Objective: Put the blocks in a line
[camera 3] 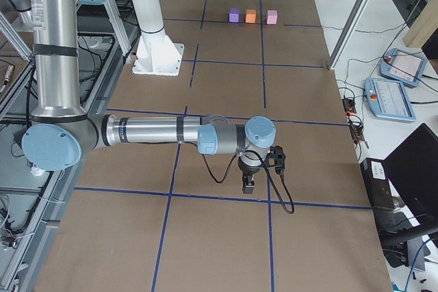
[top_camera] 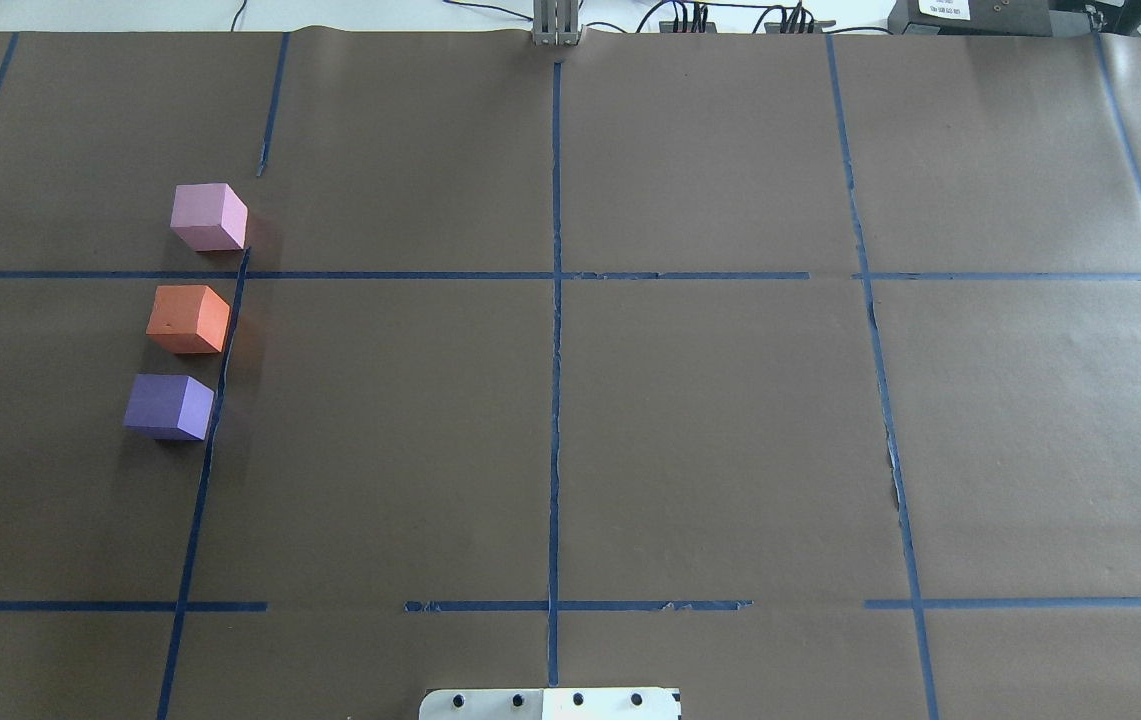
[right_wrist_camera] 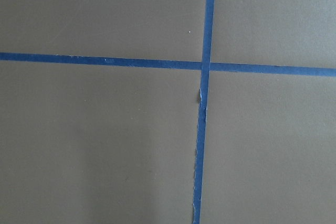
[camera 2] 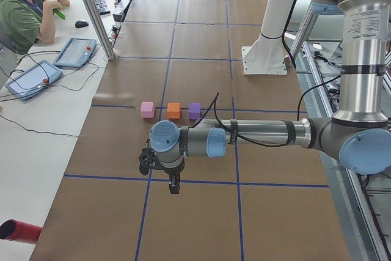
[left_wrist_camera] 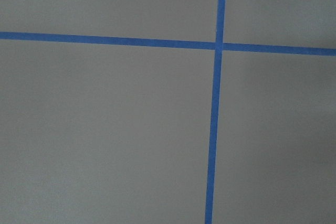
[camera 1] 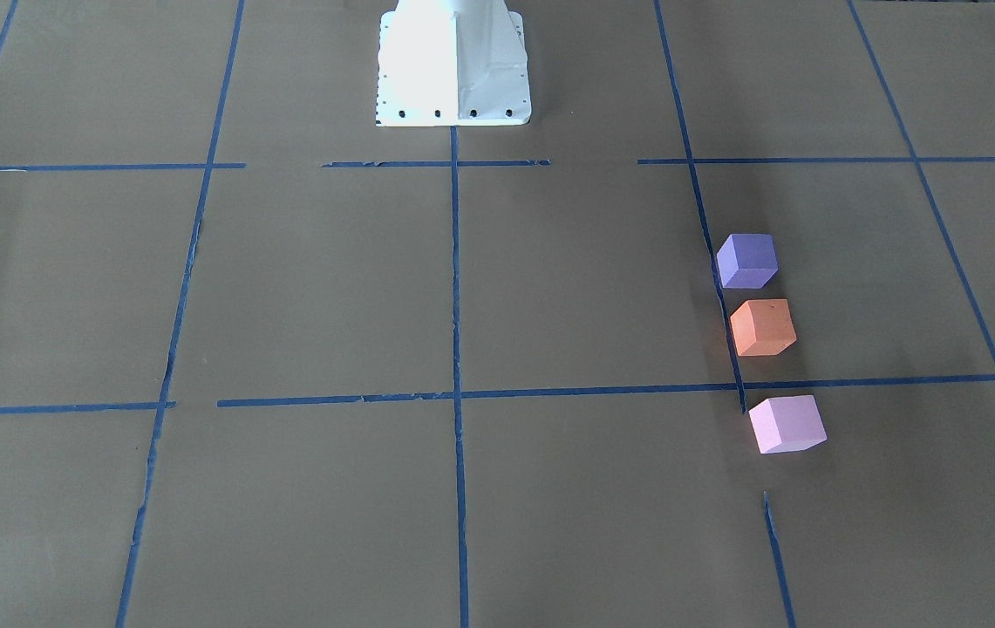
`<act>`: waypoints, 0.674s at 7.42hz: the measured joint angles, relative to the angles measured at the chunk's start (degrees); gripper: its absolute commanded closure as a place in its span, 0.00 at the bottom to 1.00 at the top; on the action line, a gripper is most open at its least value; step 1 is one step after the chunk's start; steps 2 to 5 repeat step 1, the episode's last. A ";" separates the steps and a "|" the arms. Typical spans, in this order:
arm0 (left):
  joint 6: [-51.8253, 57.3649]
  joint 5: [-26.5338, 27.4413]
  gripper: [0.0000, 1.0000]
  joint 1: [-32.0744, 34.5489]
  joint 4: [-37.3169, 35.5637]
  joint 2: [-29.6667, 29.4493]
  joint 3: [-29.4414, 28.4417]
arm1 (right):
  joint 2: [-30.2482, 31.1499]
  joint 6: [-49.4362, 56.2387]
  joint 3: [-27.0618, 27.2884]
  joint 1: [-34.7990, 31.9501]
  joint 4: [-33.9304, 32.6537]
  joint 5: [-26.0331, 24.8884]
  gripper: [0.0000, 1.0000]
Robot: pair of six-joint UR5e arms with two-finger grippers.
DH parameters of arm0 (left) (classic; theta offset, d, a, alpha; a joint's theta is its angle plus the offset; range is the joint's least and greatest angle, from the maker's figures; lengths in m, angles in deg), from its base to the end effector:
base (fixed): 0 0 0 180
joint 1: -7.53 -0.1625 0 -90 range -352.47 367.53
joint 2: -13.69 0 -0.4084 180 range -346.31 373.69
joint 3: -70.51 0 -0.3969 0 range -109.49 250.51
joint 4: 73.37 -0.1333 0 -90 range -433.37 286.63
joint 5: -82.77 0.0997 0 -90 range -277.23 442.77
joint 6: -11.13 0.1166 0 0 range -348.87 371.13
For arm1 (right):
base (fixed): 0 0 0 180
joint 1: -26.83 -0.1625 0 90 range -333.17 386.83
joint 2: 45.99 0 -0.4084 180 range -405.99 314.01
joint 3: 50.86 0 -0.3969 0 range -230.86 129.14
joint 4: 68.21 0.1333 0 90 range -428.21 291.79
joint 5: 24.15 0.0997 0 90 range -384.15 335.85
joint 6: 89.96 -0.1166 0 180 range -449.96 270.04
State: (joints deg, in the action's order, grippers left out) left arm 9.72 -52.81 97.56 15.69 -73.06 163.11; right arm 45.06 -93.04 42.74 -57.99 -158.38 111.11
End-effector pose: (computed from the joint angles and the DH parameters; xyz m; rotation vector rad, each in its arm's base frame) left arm -0.0503 -0.4711 0.6591 -0.0359 0.7951 -0.0348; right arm 0.0058 -0.4946 0.6310 -0.0176 -0.7907 -0.0511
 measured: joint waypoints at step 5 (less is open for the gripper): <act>0.02 0.03 0.00 -0.01 0.04 0.00 0.00 | 0.00 -0.02 0.00 0.00 -0.02 0.00 0.00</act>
